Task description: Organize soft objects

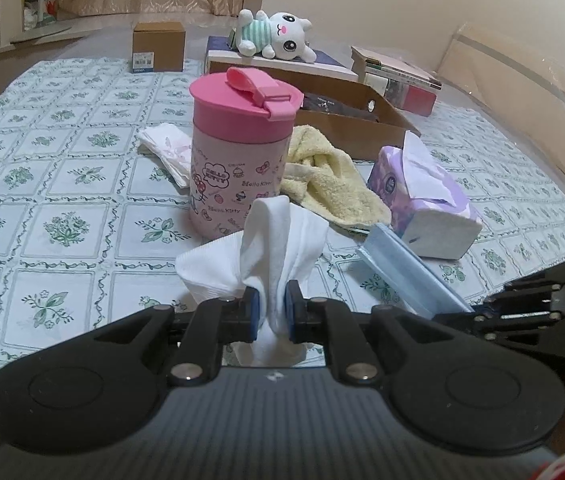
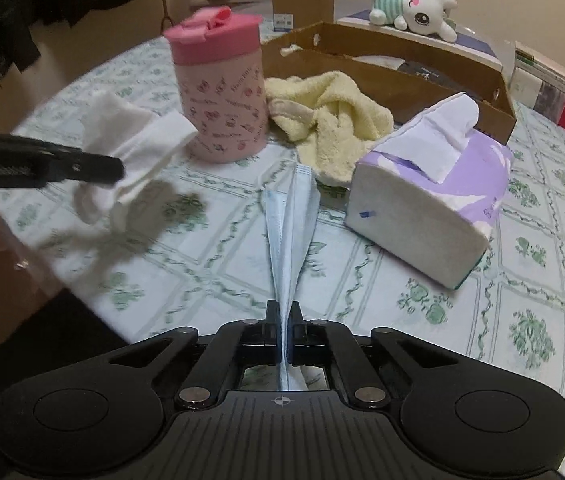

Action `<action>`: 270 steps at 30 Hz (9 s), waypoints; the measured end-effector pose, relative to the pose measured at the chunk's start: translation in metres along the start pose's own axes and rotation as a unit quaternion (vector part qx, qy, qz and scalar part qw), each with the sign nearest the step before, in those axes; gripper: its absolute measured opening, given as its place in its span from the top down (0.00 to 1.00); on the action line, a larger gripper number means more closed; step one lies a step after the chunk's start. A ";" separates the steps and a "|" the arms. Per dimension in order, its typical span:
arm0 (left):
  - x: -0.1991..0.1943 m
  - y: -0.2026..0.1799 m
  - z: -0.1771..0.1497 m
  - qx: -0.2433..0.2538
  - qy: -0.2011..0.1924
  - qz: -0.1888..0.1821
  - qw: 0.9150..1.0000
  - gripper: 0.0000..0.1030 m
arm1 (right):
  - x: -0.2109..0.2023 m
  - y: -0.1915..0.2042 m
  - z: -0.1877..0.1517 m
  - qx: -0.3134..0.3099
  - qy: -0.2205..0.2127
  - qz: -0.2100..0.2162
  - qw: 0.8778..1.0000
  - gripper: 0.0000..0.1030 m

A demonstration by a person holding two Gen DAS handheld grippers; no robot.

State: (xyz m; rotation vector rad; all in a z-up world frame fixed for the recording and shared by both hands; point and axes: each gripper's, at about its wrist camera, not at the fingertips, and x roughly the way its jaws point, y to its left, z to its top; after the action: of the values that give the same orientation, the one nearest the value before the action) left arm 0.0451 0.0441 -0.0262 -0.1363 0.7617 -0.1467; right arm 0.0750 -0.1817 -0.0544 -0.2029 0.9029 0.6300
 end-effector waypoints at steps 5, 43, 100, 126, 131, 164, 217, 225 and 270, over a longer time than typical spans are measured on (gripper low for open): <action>-0.012 -0.004 0.000 0.005 -0.007 0.003 1.000 0.89 | -0.027 0.003 -0.004 0.028 -0.016 0.024 0.999 0.98; -0.016 -0.070 0.141 0.114 -0.062 -0.083 0.988 0.89 | -0.110 -0.068 0.090 0.099 -0.151 0.012 0.984 0.98; 0.212 0.026 0.299 0.108 0.042 -0.019 0.993 0.65 | 0.123 -0.169 0.278 -0.138 -0.015 -0.021 0.990 0.98; 0.121 0.016 0.283 0.080 -0.006 -0.034 0.996 0.65 | 0.038 -0.161 0.246 0.043 -0.070 0.035 0.996 0.50; 0.067 0.001 0.258 0.070 -0.032 -0.038 0.996 0.62 | -0.008 -0.133 0.221 0.087 -0.094 0.039 0.991 0.50; -0.079 0.024 0.060 -0.052 -0.084 0.045 0.994 0.32 | -0.102 -0.031 0.028 0.191 -0.153 0.011 0.969 0.50; -0.021 0.079 0.060 0.003 -0.015 0.025 1.000 0.32 | -0.077 -0.040 0.055 0.104 -0.115 -0.022 0.988 0.50; -0.001 0.098 0.074 0.052 0.008 0.016 0.999 0.32 | -0.067 -0.068 0.078 0.049 -0.098 -0.002 0.994 0.50; 0.152 0.133 0.126 0.619 0.053 -0.150 0.769 0.32 | 0.110 -0.072 0.183 -0.364 0.048 0.127 0.922 0.21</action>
State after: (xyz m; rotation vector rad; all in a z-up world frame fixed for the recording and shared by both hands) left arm 0.2521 0.1562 -0.0622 1.0347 0.6185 -0.9431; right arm 0.2901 -0.1166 -0.0345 -0.7991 0.7588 1.1949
